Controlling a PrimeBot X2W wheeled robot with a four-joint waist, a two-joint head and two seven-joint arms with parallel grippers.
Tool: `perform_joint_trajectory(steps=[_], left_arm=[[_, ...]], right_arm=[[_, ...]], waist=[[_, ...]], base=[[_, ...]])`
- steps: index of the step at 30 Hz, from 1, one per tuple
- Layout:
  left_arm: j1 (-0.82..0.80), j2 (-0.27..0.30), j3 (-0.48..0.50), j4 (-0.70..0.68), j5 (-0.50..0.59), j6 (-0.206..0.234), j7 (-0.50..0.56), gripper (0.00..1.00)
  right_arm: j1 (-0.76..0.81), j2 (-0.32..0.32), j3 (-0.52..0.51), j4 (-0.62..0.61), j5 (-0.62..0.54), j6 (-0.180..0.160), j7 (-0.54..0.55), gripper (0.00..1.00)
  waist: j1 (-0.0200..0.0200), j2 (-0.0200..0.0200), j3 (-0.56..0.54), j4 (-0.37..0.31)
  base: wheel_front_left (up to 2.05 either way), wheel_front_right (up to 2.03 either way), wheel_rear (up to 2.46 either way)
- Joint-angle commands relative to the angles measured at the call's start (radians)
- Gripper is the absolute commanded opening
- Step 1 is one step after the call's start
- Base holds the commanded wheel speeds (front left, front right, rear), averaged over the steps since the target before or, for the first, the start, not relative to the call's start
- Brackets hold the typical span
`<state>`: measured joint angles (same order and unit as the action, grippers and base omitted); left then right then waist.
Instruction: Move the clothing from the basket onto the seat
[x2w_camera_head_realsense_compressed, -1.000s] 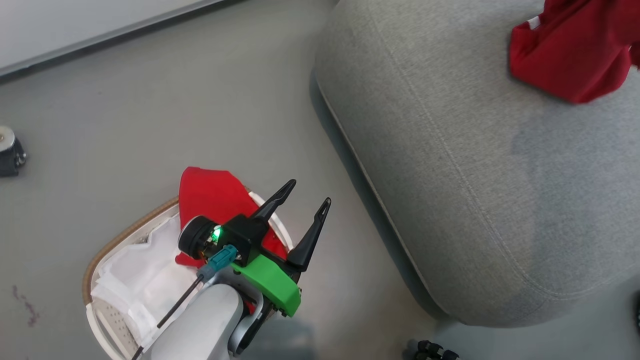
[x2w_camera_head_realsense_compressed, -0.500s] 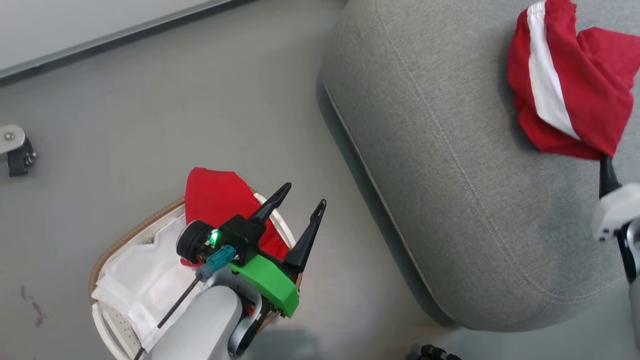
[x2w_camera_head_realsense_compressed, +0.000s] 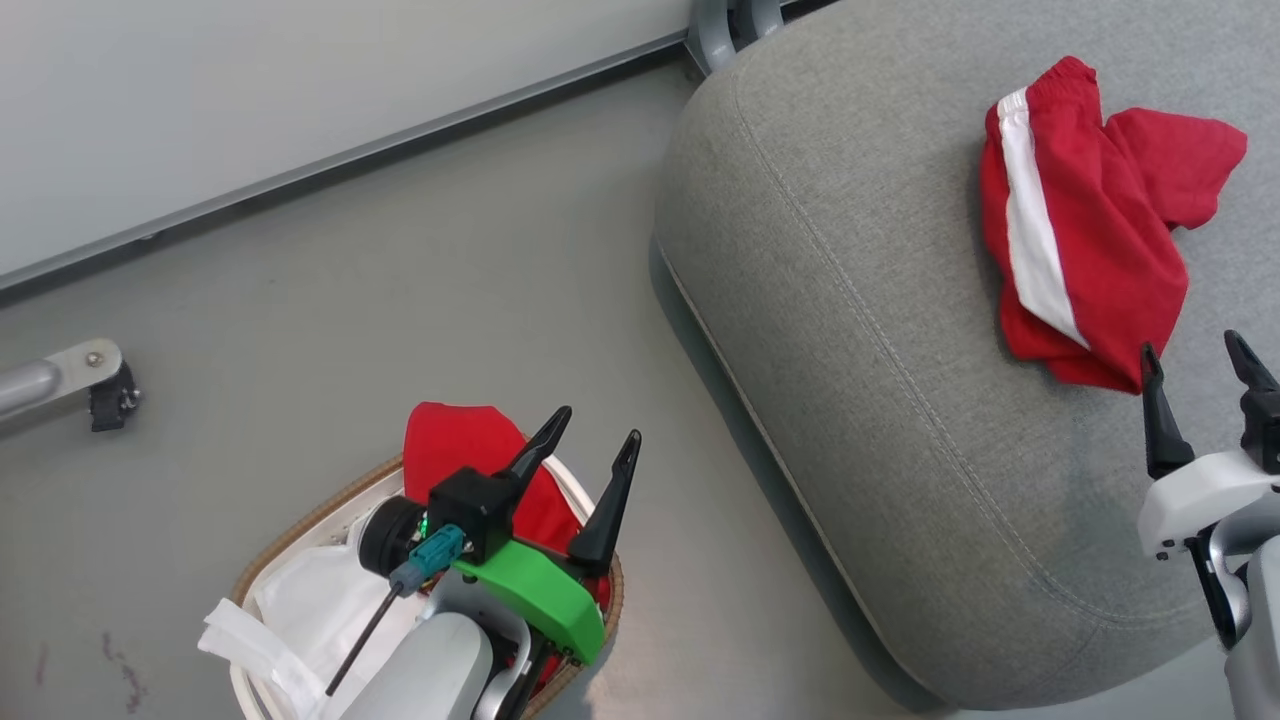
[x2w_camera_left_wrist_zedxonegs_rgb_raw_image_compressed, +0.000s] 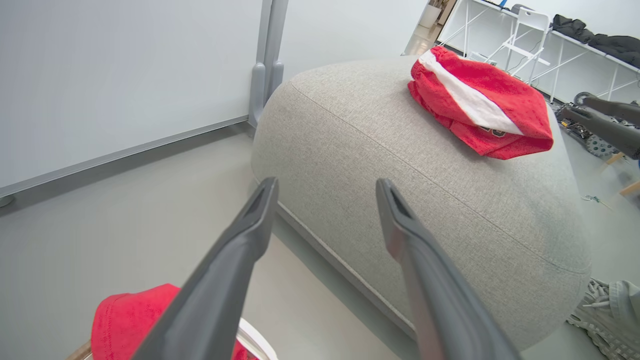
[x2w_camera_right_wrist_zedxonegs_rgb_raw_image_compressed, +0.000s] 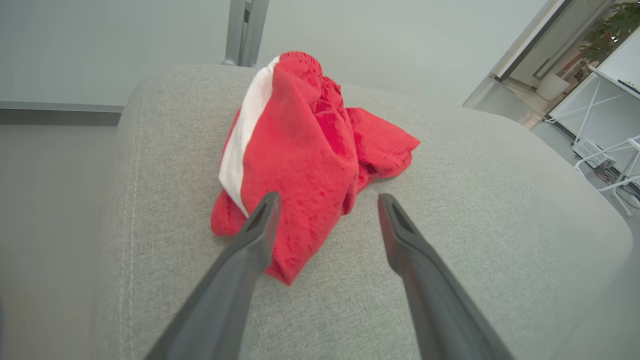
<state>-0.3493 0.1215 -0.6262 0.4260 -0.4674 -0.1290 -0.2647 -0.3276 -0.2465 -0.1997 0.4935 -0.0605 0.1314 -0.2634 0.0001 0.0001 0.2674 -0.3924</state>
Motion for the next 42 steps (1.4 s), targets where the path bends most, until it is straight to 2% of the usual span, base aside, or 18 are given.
perform_joint_trajectory(steps=[1, 10, 19, 25, 32, 42], left_arm=[[0.024, -0.005, 0.013, 0.004, 0.010, -0.003, 0.000, 1.00], [0.081, -0.031, 0.107, 0.013, 0.032, -0.003, 0.000, 1.00], [0.145, -0.046, 0.279, 0.022, 0.091, -0.003, 0.000, 1.00], [0.195, -0.052, 0.425, 0.034, 0.134, -0.002, 0.000, 1.00], [0.261, -0.062, 0.580, 0.045, 0.177, 0.005, 0.001, 1.00], [0.350, -0.070, 0.705, 0.025, 0.217, 0.004, 0.001, 1.00]], right_arm=[[0.024, 0.001, 0.018, -0.031, 0.003, -0.001, -0.002, 1.00], [0.029, 0.043, 0.126, -0.142, 0.051, -0.001, -0.002, 1.00], [0.033, 0.107, 0.239, -0.132, 0.093, -0.001, -0.002, 1.00], [0.056, 0.132, 0.293, -0.116, 0.115, -0.001, -0.002, 1.00], [0.095, 0.159, 0.301, -0.106, 0.129, -0.001, -0.002, 1.00], [0.152, 0.182, 0.288, -0.107, 0.133, -0.001, -0.002, 1.00]], waist=[[-0.0001, -0.0001, -0.043, 0.036], [-0.0001, -0.0001, -0.106, 0.132], [-0.0001, -0.0001, -0.155, 0.263], [-0.0001, -0.0001, -0.183, 0.323], [-0.0001, -0.0001, -0.215, 0.356], [-0.0001, -0.0001, -0.229, 0.363]], base=[[0.00, 0.00, 0.00], [0.00, 0.00, 0.00], [0.00, 0.00, 0.00], [0.00, 0.00, 0.00], [0.00, 0.00, 0.00], [0.00, 0.00, 0.00]])
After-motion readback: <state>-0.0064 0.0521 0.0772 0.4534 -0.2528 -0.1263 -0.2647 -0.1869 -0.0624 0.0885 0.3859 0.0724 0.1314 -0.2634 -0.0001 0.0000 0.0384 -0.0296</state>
